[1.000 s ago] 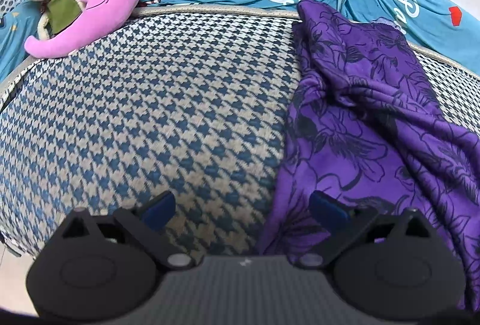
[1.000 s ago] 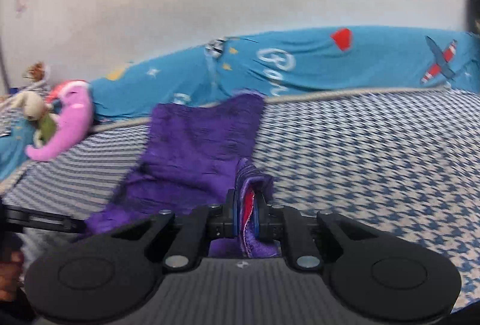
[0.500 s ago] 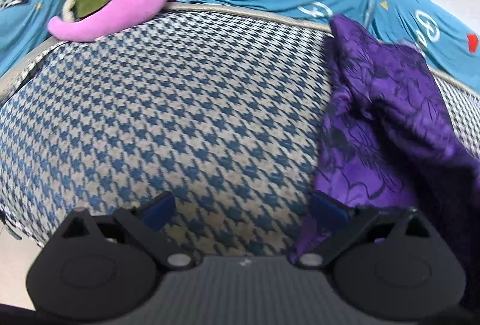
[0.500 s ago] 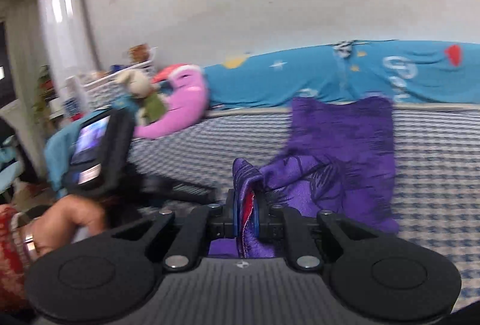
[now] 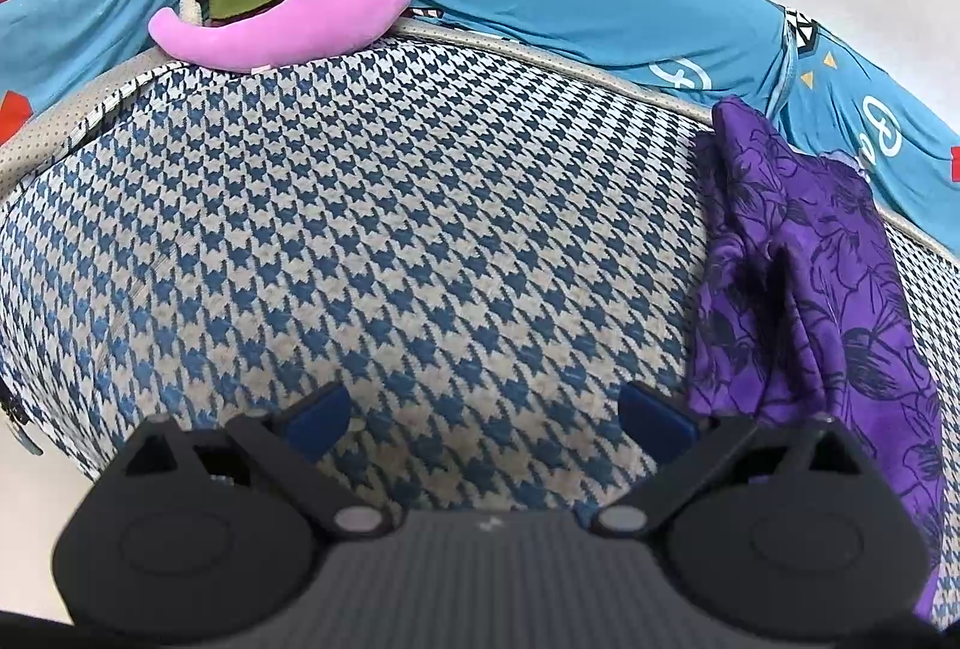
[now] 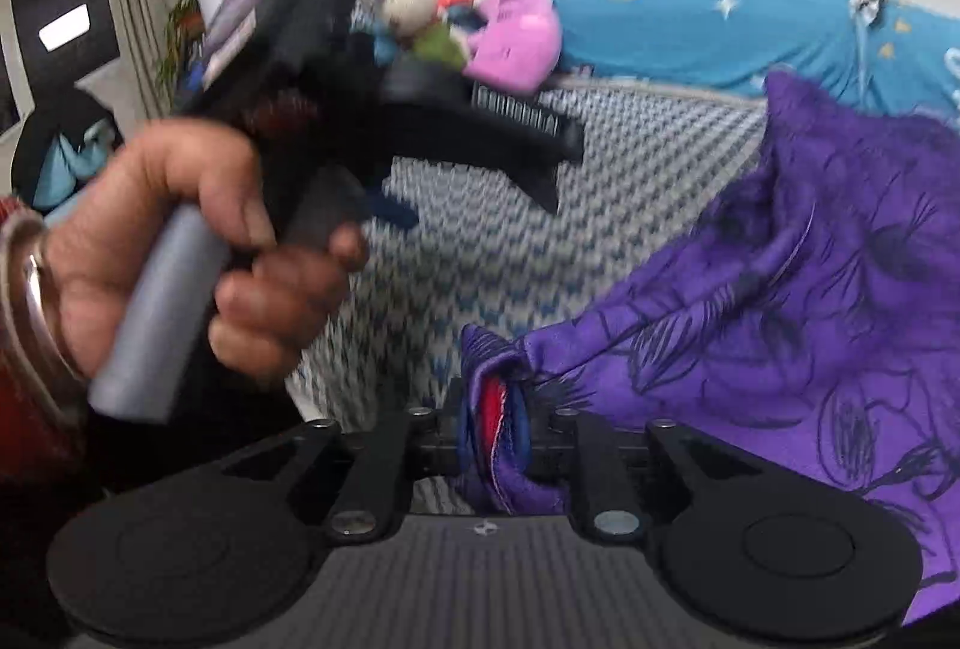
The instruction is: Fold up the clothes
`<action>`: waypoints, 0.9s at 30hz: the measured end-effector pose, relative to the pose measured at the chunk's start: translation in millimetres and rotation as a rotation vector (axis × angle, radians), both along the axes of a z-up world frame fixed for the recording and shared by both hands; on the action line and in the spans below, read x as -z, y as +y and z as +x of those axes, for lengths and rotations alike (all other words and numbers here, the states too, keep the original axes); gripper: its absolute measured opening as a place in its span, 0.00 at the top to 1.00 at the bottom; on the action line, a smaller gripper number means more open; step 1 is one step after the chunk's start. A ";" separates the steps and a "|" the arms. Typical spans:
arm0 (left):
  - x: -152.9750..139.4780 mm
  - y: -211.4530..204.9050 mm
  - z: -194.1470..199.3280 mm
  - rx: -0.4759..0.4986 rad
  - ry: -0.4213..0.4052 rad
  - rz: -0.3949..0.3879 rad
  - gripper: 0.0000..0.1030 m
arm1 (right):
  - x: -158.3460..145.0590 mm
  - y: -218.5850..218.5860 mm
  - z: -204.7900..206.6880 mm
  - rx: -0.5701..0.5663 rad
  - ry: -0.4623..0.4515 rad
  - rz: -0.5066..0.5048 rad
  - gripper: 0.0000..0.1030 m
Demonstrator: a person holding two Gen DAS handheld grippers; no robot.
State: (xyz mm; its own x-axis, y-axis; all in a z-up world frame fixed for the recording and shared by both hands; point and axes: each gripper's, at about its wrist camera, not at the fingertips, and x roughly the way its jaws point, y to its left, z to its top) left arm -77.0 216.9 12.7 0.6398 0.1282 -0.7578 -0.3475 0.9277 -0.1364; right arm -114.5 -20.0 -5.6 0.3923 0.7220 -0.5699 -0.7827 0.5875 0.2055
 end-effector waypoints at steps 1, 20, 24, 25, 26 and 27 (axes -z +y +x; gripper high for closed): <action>-0.1 0.5 0.9 -0.005 -0.001 -0.001 0.03 | -0.3 -1.3 1.5 -0.001 0.003 0.005 0.78; -5.9 -4.4 3.7 -0.040 -0.017 0.022 0.03 | -20.1 -12.9 77.9 0.289 -0.112 -0.007 0.70; -7.9 -5.8 4.6 -0.043 -0.029 0.037 0.03 | -23.8 -1.5 98.8 0.323 -0.162 -0.054 0.70; -8.6 -6.1 4.9 -0.043 -0.033 0.041 0.03 | -24.2 2.0 102.9 0.332 -0.179 -0.071 0.70; -9.7 -6.5 4.9 -0.043 -0.038 0.042 0.03 | -23.7 5.1 106.5 0.341 -0.190 -0.086 0.70; -10.6 -6.7 4.7 -0.043 -0.042 0.041 0.03 | -22.6 8.1 109.6 0.351 -0.199 -0.100 0.70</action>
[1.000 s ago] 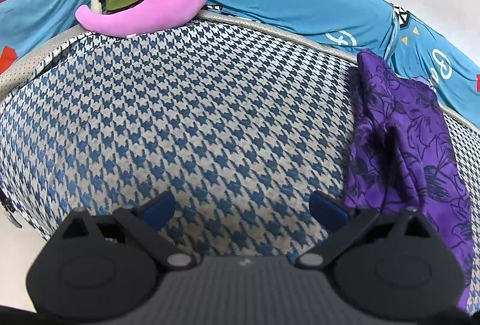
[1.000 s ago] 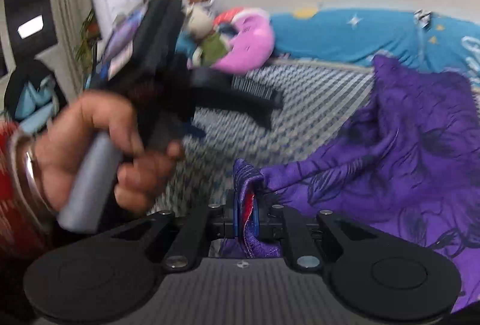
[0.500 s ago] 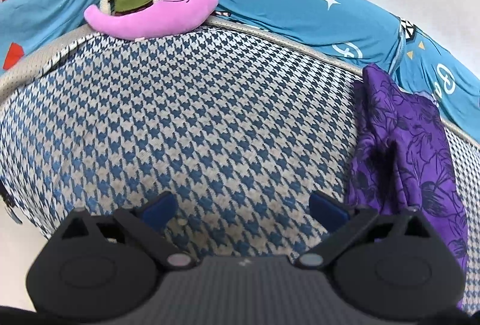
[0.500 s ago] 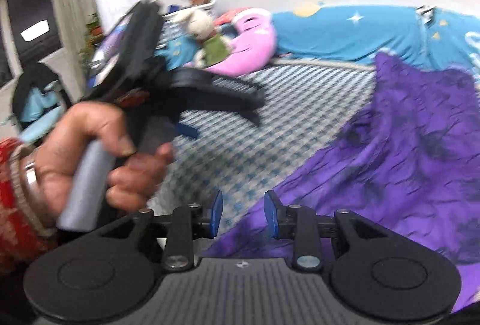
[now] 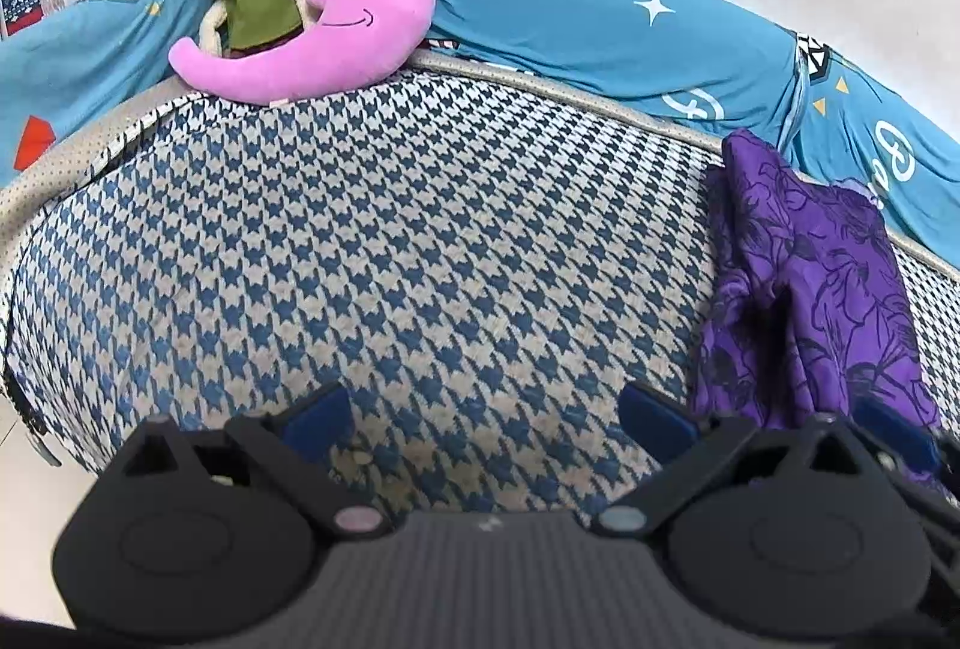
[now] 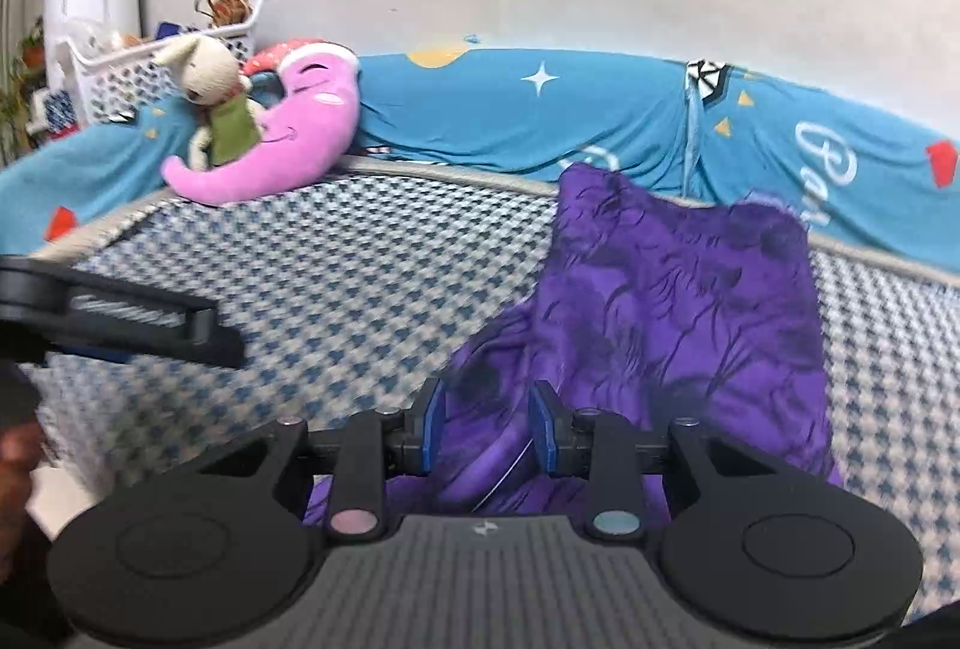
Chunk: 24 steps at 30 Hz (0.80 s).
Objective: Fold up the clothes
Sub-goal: 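Regrasp the folded blouse with the right tool and smooth it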
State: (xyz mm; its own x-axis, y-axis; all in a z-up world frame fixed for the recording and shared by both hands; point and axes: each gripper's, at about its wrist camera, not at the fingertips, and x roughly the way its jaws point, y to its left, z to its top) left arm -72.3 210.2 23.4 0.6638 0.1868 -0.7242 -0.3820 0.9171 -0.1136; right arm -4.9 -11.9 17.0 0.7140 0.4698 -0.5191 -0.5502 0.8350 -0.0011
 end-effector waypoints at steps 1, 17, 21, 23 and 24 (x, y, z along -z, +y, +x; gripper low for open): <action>-0.9 0.2 -0.4 0.000 -0.003 -0.003 0.03 | 1.5 2.9 3.5 0.007 -0.005 -0.016 0.70; -6.7 7.5 -2.6 -0.040 -0.021 -0.035 0.03 | 17.3 23.0 50.3 0.014 0.041 -0.041 0.92; -7.3 12.6 -4.3 -0.067 -0.024 -0.035 0.03 | 11.3 32.9 63.9 -0.005 0.063 0.046 0.91; -6.7 13.8 -2.8 -0.069 -0.018 -0.044 0.03 | 19.3 42.4 71.7 -0.020 0.088 0.026 0.86; -6.6 13.9 -1.9 -0.068 -0.015 -0.048 0.03 | 25.3 47.6 74.7 -0.025 0.105 -0.001 0.85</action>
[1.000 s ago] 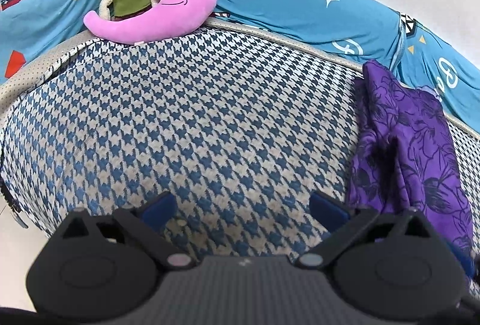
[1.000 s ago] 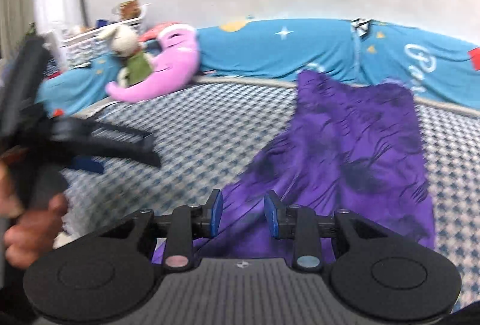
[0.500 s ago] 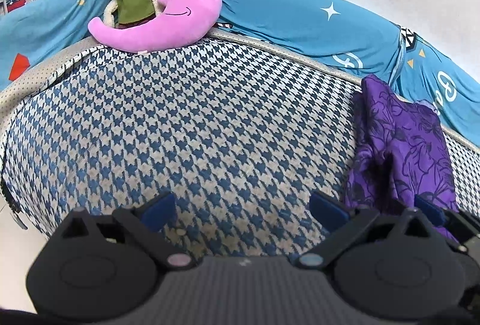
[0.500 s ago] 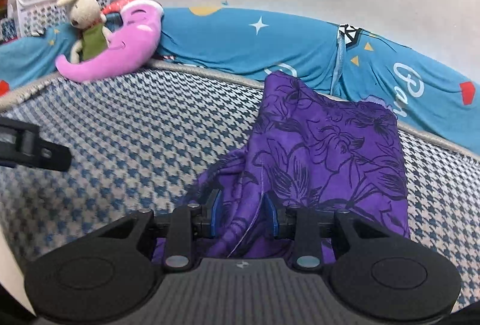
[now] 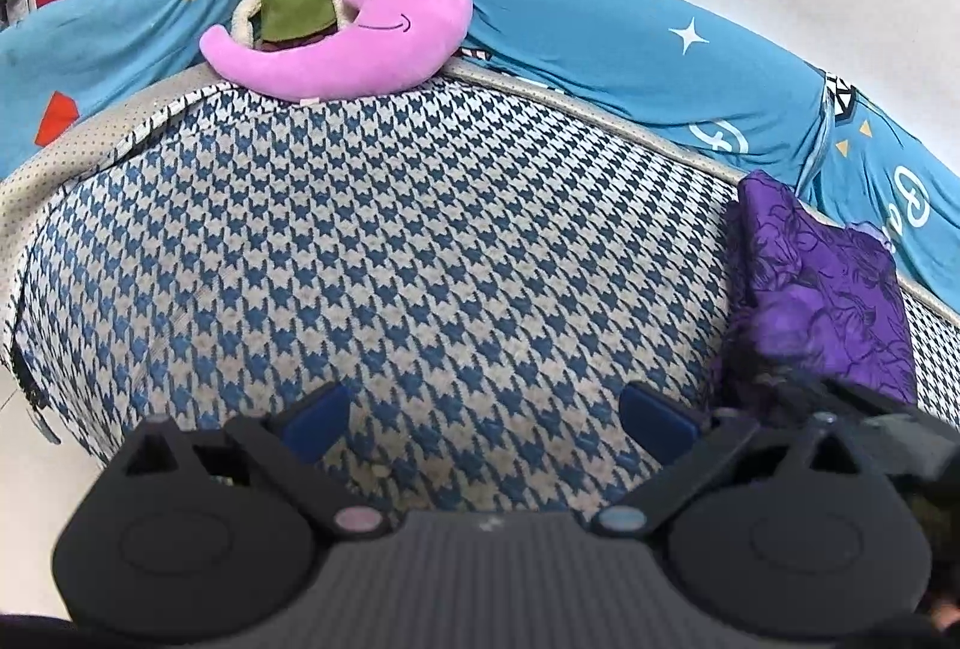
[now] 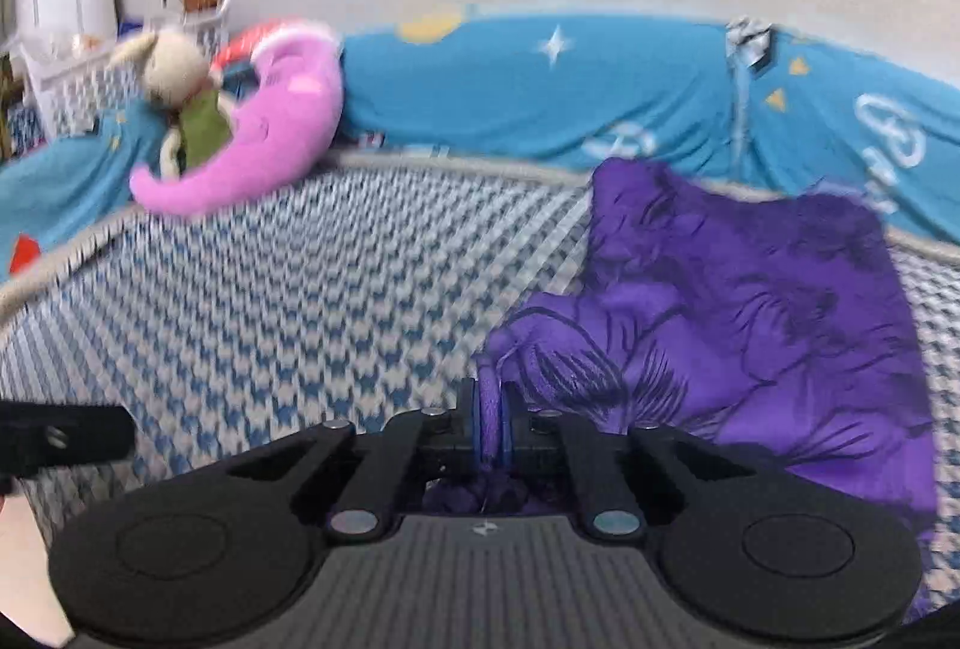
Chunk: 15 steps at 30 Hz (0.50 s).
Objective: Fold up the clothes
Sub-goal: 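Regrasp the folded blouse with the right tool and smooth it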
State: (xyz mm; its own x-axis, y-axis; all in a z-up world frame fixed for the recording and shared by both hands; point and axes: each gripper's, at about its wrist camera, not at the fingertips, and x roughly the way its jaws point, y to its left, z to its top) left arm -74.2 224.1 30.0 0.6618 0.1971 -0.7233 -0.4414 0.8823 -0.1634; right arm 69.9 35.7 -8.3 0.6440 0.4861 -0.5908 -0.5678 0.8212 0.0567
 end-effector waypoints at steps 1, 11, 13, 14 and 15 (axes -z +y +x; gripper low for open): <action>0.1 0.0 0.8 0.001 0.002 -0.004 0.03 | 4.1 2.5 0.6 -0.006 0.010 -0.015 0.84; 0.5 -0.8 1.5 0.003 -0.008 0.010 0.03 | -19.0 -39.8 -44.0 -0.044 0.018 0.091 0.71; 1.0 0.0 1.0 0.000 -0.009 0.011 0.03 | -20.4 -47.0 -60.5 -0.070 0.026 0.086 0.71; 1.2 0.1 0.8 -0.002 -0.010 0.013 0.03 | -20.6 -50.0 -70.2 -0.084 0.026 0.084 0.71; 1.5 0.1 0.6 -0.003 -0.010 0.016 0.03 | -20.5 -52.8 -80.7 -0.100 0.029 0.084 0.71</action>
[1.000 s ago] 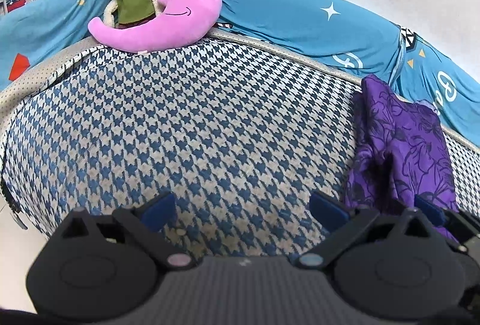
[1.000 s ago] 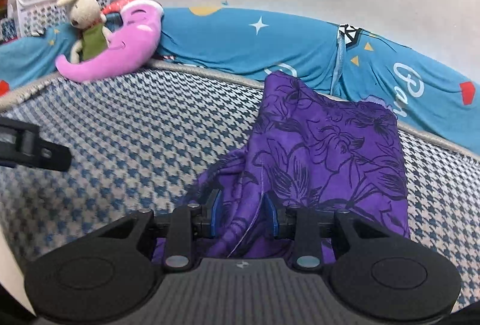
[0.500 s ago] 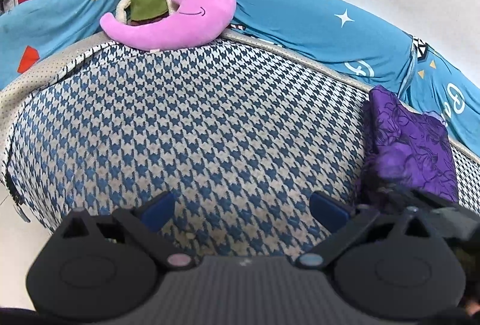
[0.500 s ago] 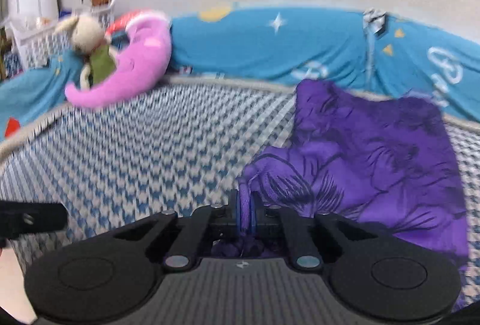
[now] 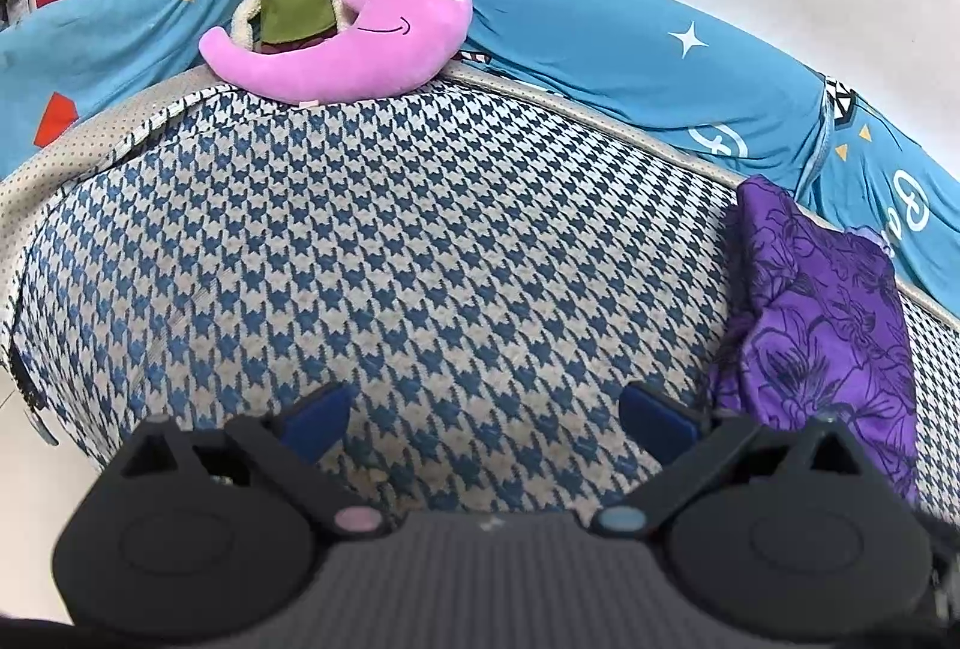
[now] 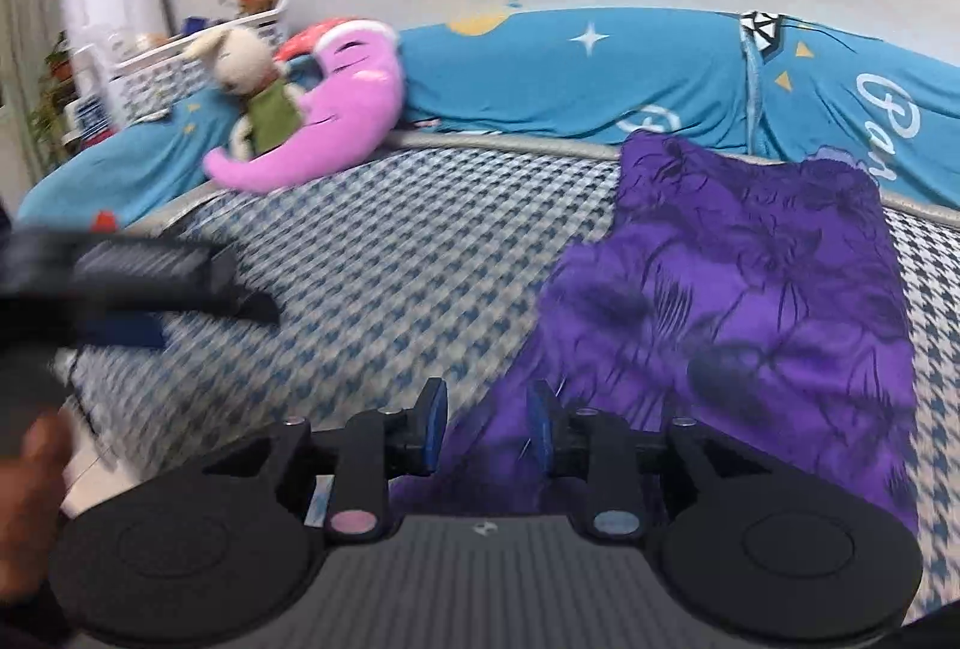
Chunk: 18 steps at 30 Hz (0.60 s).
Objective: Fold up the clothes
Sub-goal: 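Regrasp the folded blouse with the right tool and smooth it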
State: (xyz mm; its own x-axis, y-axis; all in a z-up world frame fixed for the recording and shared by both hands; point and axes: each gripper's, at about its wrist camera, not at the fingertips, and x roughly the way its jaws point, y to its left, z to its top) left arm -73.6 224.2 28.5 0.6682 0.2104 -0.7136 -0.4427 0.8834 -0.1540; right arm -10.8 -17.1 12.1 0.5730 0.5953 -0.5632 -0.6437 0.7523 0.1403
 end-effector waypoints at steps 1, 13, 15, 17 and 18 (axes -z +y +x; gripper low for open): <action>0.4 -0.5 0.2 0.001 0.001 0.007 0.03 | 0.7 -1.5 -9.6 -0.014 0.006 0.000 0.71; 3.0 0.2 0.3 -0.006 0.006 0.035 0.03 | 19.6 12.3 -104.8 -0.213 -0.014 -0.111 0.63; 4.3 0.6 1.3 -0.006 0.010 0.034 0.03 | 26.3 18.2 -114.9 -0.232 -0.048 -0.153 0.56; 4.9 1.4 0.9 -0.006 0.011 0.028 0.03 | 34.0 23.8 -123.5 -0.242 -0.091 -0.203 0.52; 5.2 1.7 1.0 -0.006 0.013 0.027 0.03 | 37.6 27.4 -126.5 -0.247 -0.108 -0.230 0.49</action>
State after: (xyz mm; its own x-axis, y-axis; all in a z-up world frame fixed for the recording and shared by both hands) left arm -72.6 225.9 23.2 0.6578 0.2338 -0.7160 -0.4499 0.8843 -0.1245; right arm -137.2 10.4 -25.4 0.4913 0.5877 -0.6428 -0.8118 0.5764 -0.0935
